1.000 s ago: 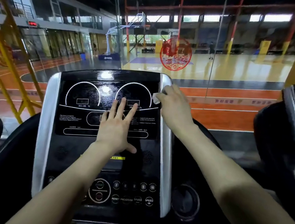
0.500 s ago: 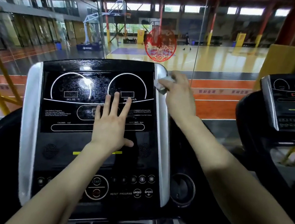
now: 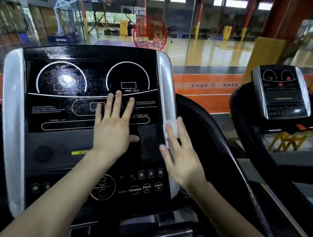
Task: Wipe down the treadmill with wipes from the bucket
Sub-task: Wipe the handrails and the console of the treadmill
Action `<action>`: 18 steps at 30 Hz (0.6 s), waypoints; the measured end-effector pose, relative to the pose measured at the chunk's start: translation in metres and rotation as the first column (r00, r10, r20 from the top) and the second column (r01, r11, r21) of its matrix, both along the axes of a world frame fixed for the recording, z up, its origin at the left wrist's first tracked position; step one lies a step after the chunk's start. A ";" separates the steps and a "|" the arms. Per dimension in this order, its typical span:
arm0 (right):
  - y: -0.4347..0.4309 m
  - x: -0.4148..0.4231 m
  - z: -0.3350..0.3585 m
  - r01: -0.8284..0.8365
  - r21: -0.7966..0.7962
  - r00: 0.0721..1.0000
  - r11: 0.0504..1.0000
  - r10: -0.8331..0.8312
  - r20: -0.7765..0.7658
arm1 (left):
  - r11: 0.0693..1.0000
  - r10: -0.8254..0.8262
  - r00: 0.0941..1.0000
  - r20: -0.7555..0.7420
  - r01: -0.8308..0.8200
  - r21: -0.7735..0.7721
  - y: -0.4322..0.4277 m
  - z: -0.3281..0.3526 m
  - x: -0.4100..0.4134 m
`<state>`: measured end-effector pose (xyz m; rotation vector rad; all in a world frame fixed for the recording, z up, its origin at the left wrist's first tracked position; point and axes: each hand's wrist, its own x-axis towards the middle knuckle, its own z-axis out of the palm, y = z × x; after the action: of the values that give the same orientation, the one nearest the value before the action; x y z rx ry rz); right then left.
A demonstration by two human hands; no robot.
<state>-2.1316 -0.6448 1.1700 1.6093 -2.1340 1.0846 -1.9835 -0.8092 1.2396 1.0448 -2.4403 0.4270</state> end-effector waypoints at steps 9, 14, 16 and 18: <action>-0.045 -0.016 0.042 0.055 -0.044 0.998 0.998 -0.057 -0.036 | 0.998 0.021 0.999 -0.029 -0.019 0.059 0.001 0.001 -0.002; 0.057 0.029 -0.068 -0.066 0.097 0.995 0.993 0.059 0.075 | 0.994 0.045 0.997 -0.061 -0.039 0.105 0.004 -0.002 -0.006; 0.079 0.033 -0.086 -0.132 0.170 0.983 0.976 0.108 0.145 | 0.992 0.059 0.992 -0.115 -0.046 0.117 0.014 -0.010 -0.005; 0.066 0.018 -0.074 -0.137 0.184 0.983 0.973 0.110 0.150 | 0.994 0.063 0.986 -0.154 -0.048 0.099 0.031 -0.022 -0.003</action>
<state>-2.1140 -0.5786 1.0958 1.8248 -2.3192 1.0827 -1.9864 -0.7778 1.2173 1.1432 -2.3156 0.2387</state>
